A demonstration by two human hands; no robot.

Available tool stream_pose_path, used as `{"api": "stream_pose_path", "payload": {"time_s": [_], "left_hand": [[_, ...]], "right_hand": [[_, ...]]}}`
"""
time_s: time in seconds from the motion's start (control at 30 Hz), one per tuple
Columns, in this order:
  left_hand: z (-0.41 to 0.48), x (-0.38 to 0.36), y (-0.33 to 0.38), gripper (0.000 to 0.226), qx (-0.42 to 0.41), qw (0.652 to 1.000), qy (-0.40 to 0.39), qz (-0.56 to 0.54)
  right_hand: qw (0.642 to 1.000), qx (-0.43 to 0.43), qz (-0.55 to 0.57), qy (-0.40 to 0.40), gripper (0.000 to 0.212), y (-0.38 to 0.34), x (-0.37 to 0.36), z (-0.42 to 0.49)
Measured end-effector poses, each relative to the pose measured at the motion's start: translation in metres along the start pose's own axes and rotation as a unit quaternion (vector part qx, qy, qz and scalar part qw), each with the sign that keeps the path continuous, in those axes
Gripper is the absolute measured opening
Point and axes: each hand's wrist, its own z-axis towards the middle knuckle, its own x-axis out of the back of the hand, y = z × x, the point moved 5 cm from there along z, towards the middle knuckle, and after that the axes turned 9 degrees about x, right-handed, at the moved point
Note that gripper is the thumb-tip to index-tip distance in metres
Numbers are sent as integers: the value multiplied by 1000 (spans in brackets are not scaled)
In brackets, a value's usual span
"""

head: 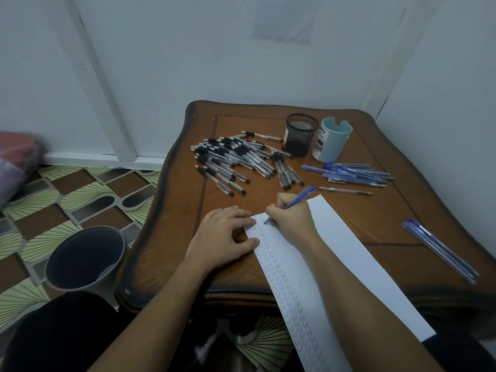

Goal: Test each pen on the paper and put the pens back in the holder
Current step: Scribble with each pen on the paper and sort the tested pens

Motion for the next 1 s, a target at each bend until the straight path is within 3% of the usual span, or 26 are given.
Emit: {"api": "stream_pose_path", "payload": {"time_s": [0.5,0.87,0.93,1.0], "left_hand": [[1,-1,0,66,-4,1000,0,-3],[1,0,0,57,-3,1000,-4,4],[1,-1,0,57,-1,1000,-7,6],[0,0,0,57,-1,1000,-4,2]], "right_hand": [[1000,-11,5,6,36,4,1,1],[1000,-9,-12,15,33,5,2,2],[999,-12,-29,34,30,3,5,2],[994,-51,27,92,27,5,14,4]]}}
